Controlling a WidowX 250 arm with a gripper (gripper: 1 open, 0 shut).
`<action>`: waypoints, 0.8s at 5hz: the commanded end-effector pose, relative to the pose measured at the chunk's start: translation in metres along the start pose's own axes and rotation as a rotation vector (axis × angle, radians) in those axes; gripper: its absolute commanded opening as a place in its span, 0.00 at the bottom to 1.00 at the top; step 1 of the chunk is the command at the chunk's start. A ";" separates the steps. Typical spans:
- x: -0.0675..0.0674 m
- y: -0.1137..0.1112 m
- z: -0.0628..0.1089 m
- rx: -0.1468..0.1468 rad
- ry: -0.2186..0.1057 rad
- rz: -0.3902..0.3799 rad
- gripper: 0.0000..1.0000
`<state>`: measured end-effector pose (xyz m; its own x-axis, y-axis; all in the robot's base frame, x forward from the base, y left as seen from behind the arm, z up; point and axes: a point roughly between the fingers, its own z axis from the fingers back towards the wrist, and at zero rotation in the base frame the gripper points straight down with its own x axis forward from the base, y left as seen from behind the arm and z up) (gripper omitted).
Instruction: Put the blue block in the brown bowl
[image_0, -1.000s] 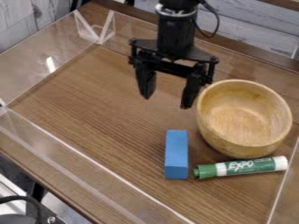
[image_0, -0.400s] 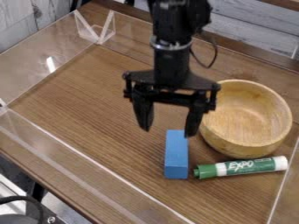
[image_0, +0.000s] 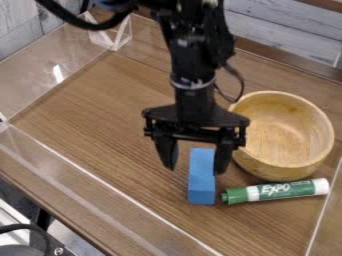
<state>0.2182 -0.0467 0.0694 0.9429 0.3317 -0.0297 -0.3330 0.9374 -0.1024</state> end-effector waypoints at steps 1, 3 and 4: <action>0.006 -0.004 -0.003 -0.023 -0.033 0.001 1.00; 0.008 -0.006 -0.006 -0.028 -0.032 -0.010 1.00; 0.008 -0.007 -0.006 -0.034 -0.032 -0.018 1.00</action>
<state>0.2213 -0.0489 0.0571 0.9464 0.3220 -0.0274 -0.3229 0.9391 -0.1179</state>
